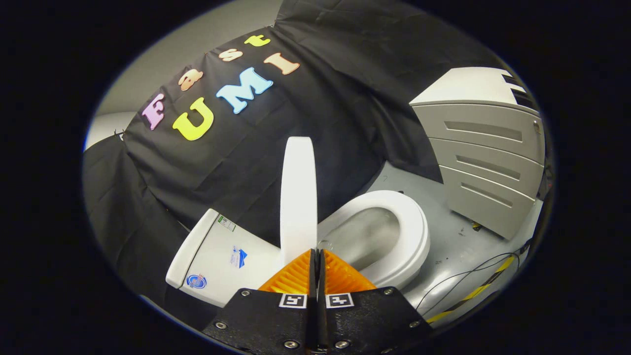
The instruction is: Open the toilet lid.
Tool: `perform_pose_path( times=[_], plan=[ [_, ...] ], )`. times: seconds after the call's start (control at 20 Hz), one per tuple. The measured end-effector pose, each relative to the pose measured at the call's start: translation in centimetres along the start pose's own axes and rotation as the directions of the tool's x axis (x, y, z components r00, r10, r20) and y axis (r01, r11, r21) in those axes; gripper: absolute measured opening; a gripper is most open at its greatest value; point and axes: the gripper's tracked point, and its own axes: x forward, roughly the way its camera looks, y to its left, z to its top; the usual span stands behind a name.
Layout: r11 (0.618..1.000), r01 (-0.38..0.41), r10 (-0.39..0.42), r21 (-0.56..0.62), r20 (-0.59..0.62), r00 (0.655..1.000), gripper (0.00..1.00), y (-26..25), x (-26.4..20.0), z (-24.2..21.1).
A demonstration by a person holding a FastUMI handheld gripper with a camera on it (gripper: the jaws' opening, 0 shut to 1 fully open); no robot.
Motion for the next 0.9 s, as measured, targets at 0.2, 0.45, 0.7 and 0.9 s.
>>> perform_pose_path(
  times=[0.2, 0.45, 0.7, 0.9],
  plan=[
    [0.998, -0.009, 0.01, -0.062, 0.017, 1.0, 0.0, 2.6, -0.6, 0.2],
    [0.981, -0.009, 0.015, -0.195, 0.031, 0.999, 0.0, 6.4, -1.2, -0.4],
    [0.95, -0.028, 0.042, -0.312, 0.038, 0.998, 0.0, 10.8, -1.8, -1.2],
    [0.913, -0.053, 0.079, -0.406, 0.046, 0.996, 0.0, 14.1, -2.0, -2.4]
  ],
)
